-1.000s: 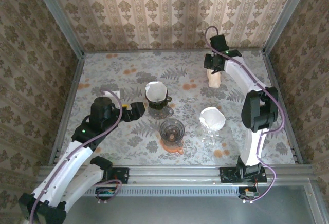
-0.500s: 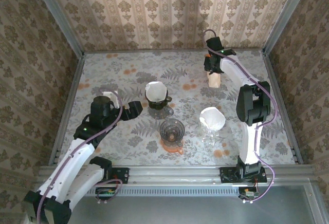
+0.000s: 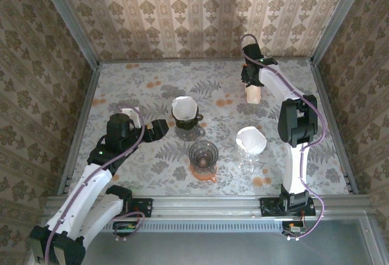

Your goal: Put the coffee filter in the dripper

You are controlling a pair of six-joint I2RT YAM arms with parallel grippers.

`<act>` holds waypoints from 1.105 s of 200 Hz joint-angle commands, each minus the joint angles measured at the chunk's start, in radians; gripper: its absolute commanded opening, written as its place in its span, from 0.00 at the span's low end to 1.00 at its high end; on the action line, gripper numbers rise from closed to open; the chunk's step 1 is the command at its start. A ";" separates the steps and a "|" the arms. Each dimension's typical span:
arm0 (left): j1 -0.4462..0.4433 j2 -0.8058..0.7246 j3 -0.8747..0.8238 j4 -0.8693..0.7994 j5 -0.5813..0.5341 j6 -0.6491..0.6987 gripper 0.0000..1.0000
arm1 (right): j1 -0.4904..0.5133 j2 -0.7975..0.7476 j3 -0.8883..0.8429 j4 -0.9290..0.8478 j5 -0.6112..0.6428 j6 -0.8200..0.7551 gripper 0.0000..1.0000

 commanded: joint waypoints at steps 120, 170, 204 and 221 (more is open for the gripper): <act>0.012 0.007 -0.009 0.022 0.026 -0.019 1.00 | 0.004 0.057 0.020 -0.020 0.020 0.002 0.10; 0.012 0.006 -0.005 0.020 0.030 -0.037 1.00 | 0.015 -0.049 -0.070 0.059 0.020 -0.033 0.00; 0.014 0.000 0.000 0.021 0.035 -0.057 1.00 | 0.020 -0.167 -0.162 0.099 0.024 -0.039 0.00; 0.014 -0.003 -0.003 0.028 0.040 -0.072 1.00 | 0.022 -0.237 -0.224 0.123 0.026 -0.036 0.00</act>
